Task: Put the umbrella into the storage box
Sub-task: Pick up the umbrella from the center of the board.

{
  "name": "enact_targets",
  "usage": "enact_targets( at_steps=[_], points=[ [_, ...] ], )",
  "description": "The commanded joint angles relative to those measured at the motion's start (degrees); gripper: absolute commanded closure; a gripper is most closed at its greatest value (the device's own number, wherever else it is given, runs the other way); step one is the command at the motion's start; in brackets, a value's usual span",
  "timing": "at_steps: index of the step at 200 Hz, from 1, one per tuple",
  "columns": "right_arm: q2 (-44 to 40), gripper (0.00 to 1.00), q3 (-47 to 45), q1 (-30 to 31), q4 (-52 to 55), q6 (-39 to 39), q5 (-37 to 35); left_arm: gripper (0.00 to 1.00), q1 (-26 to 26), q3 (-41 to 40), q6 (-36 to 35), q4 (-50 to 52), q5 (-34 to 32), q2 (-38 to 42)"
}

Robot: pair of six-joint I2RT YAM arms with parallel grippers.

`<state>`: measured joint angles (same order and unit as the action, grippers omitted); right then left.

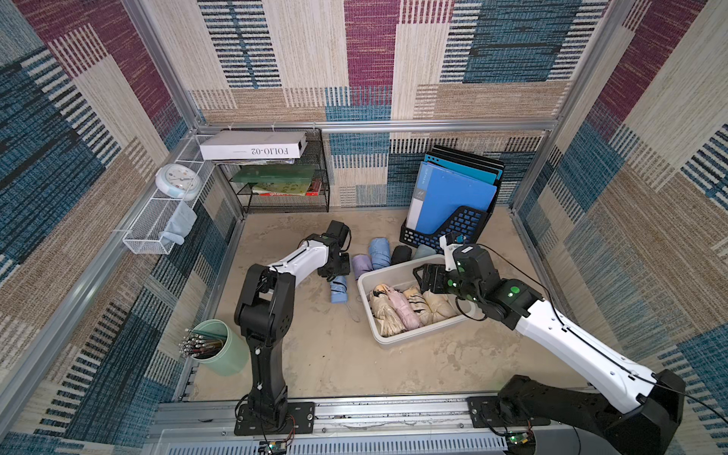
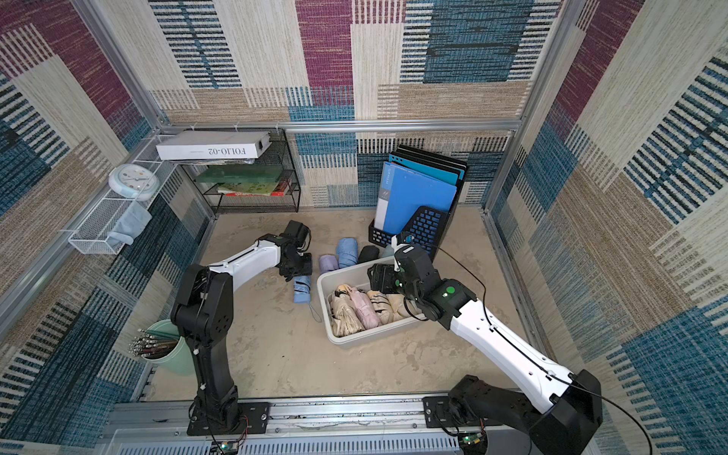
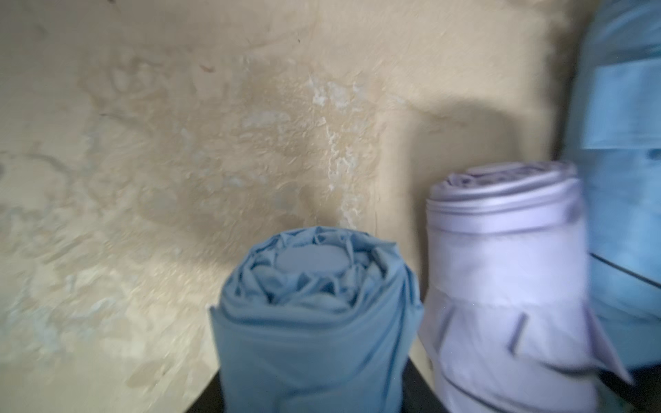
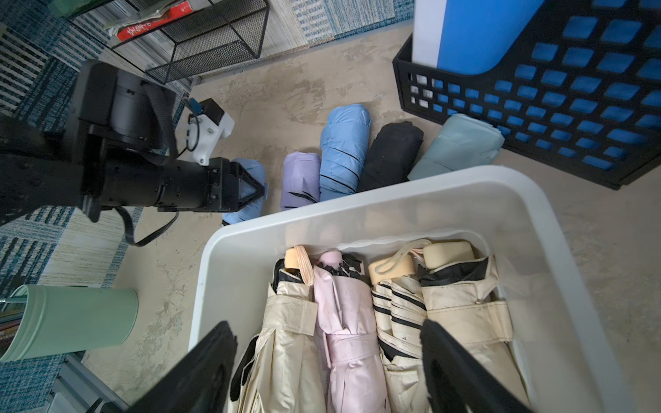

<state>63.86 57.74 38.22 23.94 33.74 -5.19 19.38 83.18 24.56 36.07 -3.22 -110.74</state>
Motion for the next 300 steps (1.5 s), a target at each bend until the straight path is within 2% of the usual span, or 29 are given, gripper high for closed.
enact_targets(
  at_steps=[1, 29, 70, 114, 135, 181, 204, 216, 236, 255, 300],
  points=[
    [-0.58, 0.15, -0.17, 0.02, -1.05, -0.88, 2.06, 0.55, -0.32, -2.88, 3.36, -1.96, -0.41, 7.03],
    [-0.57, 0.15, 0.81, 0.02, -1.58, -1.87, 4.11, 0.56, 0.11, -4.68, 3.46, -2.60, 3.45, 17.23],
    [0.10, 0.14, 5.18, -0.35, 2.39, -4.18, 4.67, 0.60, 3.41, -1.20, -7.36, -3.10, 7.67, 27.22],
    [1.05, 0.14, 13.29, -3.83, 9.85, -5.65, 5.94, 0.64, 14.16, 1.49, -32.30, -8.47, 8.41, 32.57],
    [1.61, 0.13, 18.50, -5.80, 14.22, -6.42, 7.16, 0.64, 18.32, 1.72, -44.23, -10.43, 11.66, 33.47],
    [2.33, 0.12, 28.01, -8.31, 24.73, -6.70, 7.73, 0.64, 24.52, -2.47, -71.62, -13.47, 23.41, 36.72],
    [2.43, 0.12, 30.93, -8.71, 28.97, -6.17, 8.75, 0.64, 28.29, -4.31, -84.16, -13.43, 24.42, 37.48],
    [2.67, 0.12, 32.07, -8.69, 30.60, -6.20, 11.58, 0.64, 29.97, -4.43, -88.75, -12.83, 22.49, 37.01],
    [2.75, 0.11, 32.62, -8.69, 31.87, -7.33, 20.65, 0.64, 31.59, -4.21, -93.67, -10.70, 19.60, 35.63],
    [3.09, 0.11, 31.78, -8.75, 33.87, -8.50, 28.44, 0.64, 32.64, -5.03, -96.30, -11.11, 17.71, 34.83],
    [0.99, 0.09, 27.27, -8.63, 30.23, -6.72, 38.40, 0.64, 33.70, -4.81, -100.33, -12.16, 14.74, 32.77]
  ],
)
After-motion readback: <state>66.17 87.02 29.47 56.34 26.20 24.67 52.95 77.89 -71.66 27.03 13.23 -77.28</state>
